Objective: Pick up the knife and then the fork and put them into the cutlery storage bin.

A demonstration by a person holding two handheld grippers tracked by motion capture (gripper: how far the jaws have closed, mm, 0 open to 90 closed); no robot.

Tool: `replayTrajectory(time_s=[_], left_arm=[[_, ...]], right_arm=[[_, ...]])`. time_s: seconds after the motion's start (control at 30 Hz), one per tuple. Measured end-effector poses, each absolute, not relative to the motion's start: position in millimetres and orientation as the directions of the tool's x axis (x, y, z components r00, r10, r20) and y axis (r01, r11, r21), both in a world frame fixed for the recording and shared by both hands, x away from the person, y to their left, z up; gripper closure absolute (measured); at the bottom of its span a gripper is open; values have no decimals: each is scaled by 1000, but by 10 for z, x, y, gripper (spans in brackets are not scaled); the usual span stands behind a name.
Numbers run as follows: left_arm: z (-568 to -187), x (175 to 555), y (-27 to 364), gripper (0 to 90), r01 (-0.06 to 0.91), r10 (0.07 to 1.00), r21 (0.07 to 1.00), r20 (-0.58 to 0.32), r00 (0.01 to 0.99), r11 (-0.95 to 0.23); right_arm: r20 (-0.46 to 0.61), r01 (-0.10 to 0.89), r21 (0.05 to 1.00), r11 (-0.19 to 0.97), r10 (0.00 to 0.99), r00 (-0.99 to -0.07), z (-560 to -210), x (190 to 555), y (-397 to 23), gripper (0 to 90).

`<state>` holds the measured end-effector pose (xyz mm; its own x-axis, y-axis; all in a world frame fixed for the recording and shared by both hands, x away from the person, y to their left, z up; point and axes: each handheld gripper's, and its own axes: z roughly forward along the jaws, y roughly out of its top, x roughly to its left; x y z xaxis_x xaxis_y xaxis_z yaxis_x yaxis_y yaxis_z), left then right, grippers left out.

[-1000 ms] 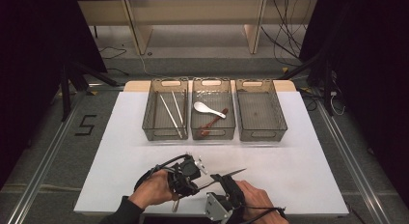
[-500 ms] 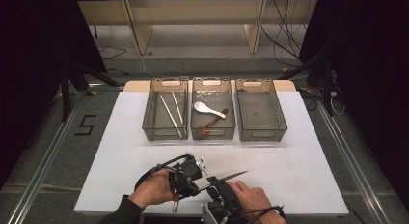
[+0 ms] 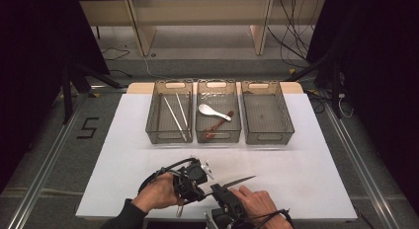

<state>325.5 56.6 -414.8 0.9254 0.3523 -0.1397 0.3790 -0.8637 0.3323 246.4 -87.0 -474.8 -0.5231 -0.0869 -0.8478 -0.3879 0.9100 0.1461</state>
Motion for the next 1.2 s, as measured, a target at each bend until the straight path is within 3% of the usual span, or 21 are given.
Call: replayTrajectory(time_s=[0.17,0.47,0.6,0.87,1.2], left_arm=[[-4117,3251,580,830,374,346,351,-142,927,-858],[-4087,3265,609,809,390,359,380,-153,921,-839],[-3972,3325,718,717,428,404,434,-153,902,-792],[-3818,3438,1017,543,495,521,523,-110,847,-694],[-3751,3553,1366,362,564,657,624,-105,746,-541]], right_arm=[[-849,-412,97,906,-140,-509,-4762,2455,-883,800],[-839,-404,100,909,-141,-526,-4751,2461,-896,809],[-833,-400,62,915,-173,-526,-4759,2476,-919,809],[-835,-375,93,922,-133,-535,-4688,2509,-1011,810],[-832,-277,197,940,10,-555,-4465,2669,-1279,810]])
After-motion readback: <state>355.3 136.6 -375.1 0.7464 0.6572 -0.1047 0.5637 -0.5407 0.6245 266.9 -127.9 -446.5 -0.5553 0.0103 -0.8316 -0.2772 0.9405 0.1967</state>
